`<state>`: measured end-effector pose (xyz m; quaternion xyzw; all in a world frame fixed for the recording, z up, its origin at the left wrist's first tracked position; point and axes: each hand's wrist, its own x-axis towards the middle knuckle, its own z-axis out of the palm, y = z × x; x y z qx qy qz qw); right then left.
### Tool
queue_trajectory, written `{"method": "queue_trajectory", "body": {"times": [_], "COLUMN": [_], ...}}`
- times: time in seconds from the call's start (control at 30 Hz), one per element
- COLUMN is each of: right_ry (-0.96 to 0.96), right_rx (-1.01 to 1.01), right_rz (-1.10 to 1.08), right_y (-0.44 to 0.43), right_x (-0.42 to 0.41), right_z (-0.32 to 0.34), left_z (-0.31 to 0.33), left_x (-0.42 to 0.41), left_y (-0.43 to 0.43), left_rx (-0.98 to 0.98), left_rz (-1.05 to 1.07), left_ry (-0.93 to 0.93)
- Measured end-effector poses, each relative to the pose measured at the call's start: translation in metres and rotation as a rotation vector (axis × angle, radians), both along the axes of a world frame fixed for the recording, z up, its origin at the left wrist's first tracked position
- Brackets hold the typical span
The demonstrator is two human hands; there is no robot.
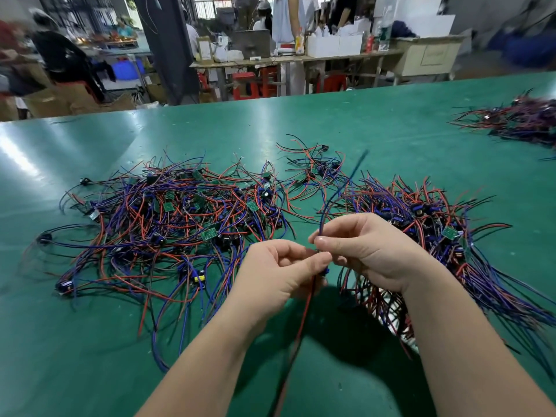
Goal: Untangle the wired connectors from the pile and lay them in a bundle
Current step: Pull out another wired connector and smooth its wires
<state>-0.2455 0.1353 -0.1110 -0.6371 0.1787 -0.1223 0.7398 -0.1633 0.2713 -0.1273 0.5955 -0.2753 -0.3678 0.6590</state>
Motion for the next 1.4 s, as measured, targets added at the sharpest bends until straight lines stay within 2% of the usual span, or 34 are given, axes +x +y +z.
{"method": "queue_trajectory", "body": {"times": [0.2, 0.33, 0.53, 0.7, 0.77, 0.83, 0.9, 1.0, 1.07, 1.1, 1.2, 1.3, 1.37, 1.4], "right_ry": [-0.075, -0.078, -0.125, -0.183, -0.199, -0.168, -0.100, -0.042, -0.021, -0.023, -0.063, -0.103, -0.093, -0.071], "right_rx": [0.080, -0.008, 0.021, 0.042, 0.089, 0.094, -0.081, -0.412, -0.535, -0.593, -0.829, -0.820, -0.708, -0.694], "right_rz": [-0.383, -0.576, -0.648, -0.624, -0.630, -0.668, -0.628, -0.238, 0.029, 0.082, -0.027, -0.291, -0.528, -0.645], "right_y": [-0.012, -0.020, -0.023, -0.019, -0.018, -0.019, -0.017, -0.005, 0.007, 0.011, 0.015, 0.009, -0.003, -0.010], "right_x": [-0.001, -0.005, -0.004, -0.003, 0.002, 0.006, 0.007, 0.004, 0.005, 0.006, 0.010, 0.006, -0.001, -0.006], "right_z": [0.004, 0.003, 0.002, 0.003, 0.002, 0.001, -0.001, -0.007, -0.009, -0.009, -0.010, -0.005, 0.000, 0.002], "left_z": [-0.008, -0.013, -0.010, -0.002, 0.003, 0.005, 0.004, -0.001, -0.003, -0.004, -0.004, 0.000, 0.002, 0.001], "left_x": [0.000, -0.004, 0.001, 0.008, 0.011, 0.015, 0.020, 0.023, 0.024, 0.024, 0.023, 0.020, 0.025, 0.032], "left_y": [0.005, 0.005, 0.007, 0.015, 0.015, 0.013, 0.009, 0.006, 0.005, 0.005, 0.004, 0.002, 0.006, 0.010], "left_rx": [0.247, 0.376, 0.395, 0.341, 0.268, 0.184, 0.128, 0.095, 0.086, 0.081, 0.028, 0.022, 0.052, 0.105], "left_rz": [-0.269, -0.364, -0.383, -0.454, -0.380, -0.222, -0.046, 0.145, 0.182, 0.186, 0.162, 0.169, 0.296, 0.397], "left_ry": [-0.096, -0.157, -0.175, -0.111, -0.062, 0.012, 0.068, 0.120, 0.128, 0.122, 0.115, 0.073, -0.108, -0.313]}}
